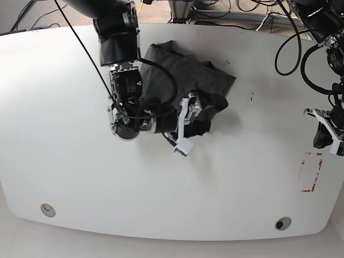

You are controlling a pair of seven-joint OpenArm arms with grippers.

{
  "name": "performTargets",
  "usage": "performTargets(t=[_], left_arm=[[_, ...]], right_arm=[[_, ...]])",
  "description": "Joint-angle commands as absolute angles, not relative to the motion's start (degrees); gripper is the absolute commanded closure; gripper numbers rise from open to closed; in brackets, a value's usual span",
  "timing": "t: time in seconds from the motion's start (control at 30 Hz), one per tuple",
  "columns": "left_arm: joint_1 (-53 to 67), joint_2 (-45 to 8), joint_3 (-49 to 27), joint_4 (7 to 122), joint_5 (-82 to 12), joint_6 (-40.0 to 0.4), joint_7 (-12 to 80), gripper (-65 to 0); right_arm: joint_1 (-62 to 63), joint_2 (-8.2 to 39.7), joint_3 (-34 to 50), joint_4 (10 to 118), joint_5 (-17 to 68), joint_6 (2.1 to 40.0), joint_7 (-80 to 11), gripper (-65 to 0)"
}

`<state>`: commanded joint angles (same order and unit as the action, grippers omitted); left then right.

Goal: Layout the t-shirt on the table in an organized manner, then fold the t-shirt properly
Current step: 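Grasp the folded bundle with both grippers and square its edges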

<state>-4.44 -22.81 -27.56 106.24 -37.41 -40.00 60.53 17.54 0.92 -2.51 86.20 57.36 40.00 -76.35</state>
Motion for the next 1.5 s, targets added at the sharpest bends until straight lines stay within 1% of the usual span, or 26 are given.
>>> performTargets(t=[0.17,0.23,0.27,0.33,0.37,0.43,0.47,0.53,0.57,0.6,0.67,0.8,0.87,0.93,1.07,1.17,1.3,1.4,1.5], left_arm=[[-4.4,-22.4,-20.7,106.2,-42.9,-40.0,60.5,-2.4],[-4.4,-20.7,-17.6,106.2,-45.1,-40.0,60.5,-2.4],[-4.4,-19.7,-16.5,106.2,-45.8,-40.0,60.5,-2.4],[-4.4,-17.4,-14.3,106.2,-46.7,-40.0,60.9,-2.4],[-4.0,-15.0,-12.9,106.2,-47.0,-40.0,62.1,-2.4],[-3.3,-12.6,-12.1,106.2,-46.6,-40.0,64.2,-2.4],[-3.1,-10.8,-11.8,105.8,-46.1,-40.0,65.5,-2.4],[-3.0,-7.7,-10.5,105.8,-44.5,-40.0,66.6,-2.4],[-2.9,-6.6,-9.6,105.8,-43.6,-40.0,66.8,-2.4],[-2.9,-5.8,-8.0,105.8,-42.3,-40.0,67.1,-2.4],[-2.9,-4.9,-5.2,105.8,-40.0,-40.0,67.3,-2.4],[-1.2,-2.6,0.8,105.7,-32.5,-40.0,67.1,-2.4],[-1.0,-2.2,3.4,105.7,-29.5,-40.0,66.9,-2.4],[-0.7,-2.2,7.3,105.7,-25.7,-40.0,65.7,-2.4],[0.3,-3.7,14.1,104.9,-18.1,-40.0,60.5,-2.4],[1.3,-4.7,17.2,103.8,-12.5,-40.0,56.4,-2.4],[3.1,-5.1,18.3,101.5,-6.7,-40.0,50.6,-2.2],[4.6,-5.2,18.1,99.8,-2.1,-40.0,45.4,-2.1],[6.3,-5.3,18.0,97.9,1.7,-40.0,40.7,-1.9]], right_arm=[[17.5,6.3,0.9,86.9,57.5,40.0,-76.4,-65.0],[17.1,8.7,2.7,86.9,57.5,40.0,-76.4,-65.0],[17.0,9.6,3.6,86.9,57.5,40.0,-76.4,-62.9],[16.0,11.3,5.6,86.9,57.5,40.0,-76.4,-54.7],[14.9,12.3,6.8,87.1,57.5,40.0,-76.4,-45.7],[13.6,13.3,8.3,87.7,57.5,40.0,-76.3,-32.5],[12.8,13.9,9.2,88.0,57.1,40.0,-76.1,-22.8],[11.5,14.8,9.9,88.1,56.8,40.0,-75.7,-8.7],[10.9,15.3,9.9,88.2,56.8,40.0,-75.6,-4.4],[10.2,15.9,9.9,88.4,56.8,40.0,-75.2,-2.2],[8.9,16.4,9.8,89.5,56.7,40.0,-74.6,-2.7],[5.1,16.7,9.7,94.1,56.5,40.0,-72.8,-10.0],[4.2,16.9,9.7,95.5,55.6,40.0,-72.2,-11.6],[3.0,16.9,9.7,98.0,52.7,40.0,-71.3,-11.6],[1.0,16.6,9.5,103.1,44.2,40.0,-68.6,-11.6],[0.5,16.7,6.1,105.5,38.4,40.0,-65.5,-11.4],[-0.9,17.0,1.1,106.4,30.3,40.0,-59.0,-11.4],[-2.1,16.7,-0.9,106.6,23.0,40.0,-54.2,-11.4],[-2.9,16.6,-2.8,106.2,17.7,40.0,-50.2,-11.4]])
